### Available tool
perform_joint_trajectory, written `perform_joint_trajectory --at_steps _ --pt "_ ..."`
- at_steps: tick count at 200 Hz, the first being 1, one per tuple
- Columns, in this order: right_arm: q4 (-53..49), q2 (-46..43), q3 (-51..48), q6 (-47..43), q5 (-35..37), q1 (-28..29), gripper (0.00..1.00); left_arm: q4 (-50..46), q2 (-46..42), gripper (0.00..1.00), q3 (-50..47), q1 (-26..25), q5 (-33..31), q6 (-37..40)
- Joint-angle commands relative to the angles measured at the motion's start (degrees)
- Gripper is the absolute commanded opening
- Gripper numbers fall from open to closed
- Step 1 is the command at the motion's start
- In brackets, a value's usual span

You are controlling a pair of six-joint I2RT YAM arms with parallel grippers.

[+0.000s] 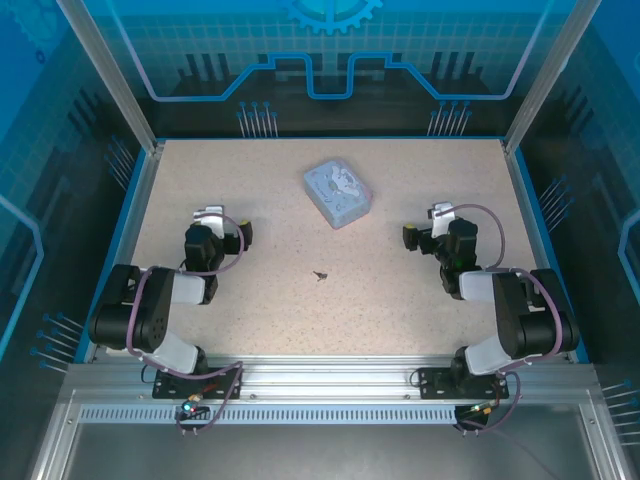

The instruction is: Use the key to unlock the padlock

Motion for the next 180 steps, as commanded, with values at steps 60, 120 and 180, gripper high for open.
perform_joint_trajectory --at_steps 60,120,180 --pt "-0.1 0.28 1.0 -0.62 -0.59 -0.59 1.0 0.08 0.36 0.99 0.69 0.07 0.33 0.54" --pt "-0.09 0.27 1.0 -0.56 -0.66 -0.65 1.0 -0.44 0.39 0.99 1.02 0.07 0.46 0.66" --pt "-0.07 0.27 0.95 -0.19 -1.74 -1.24 1.0 -1.25 0.38 0.99 1.4 0.98 1.77 -0.15"
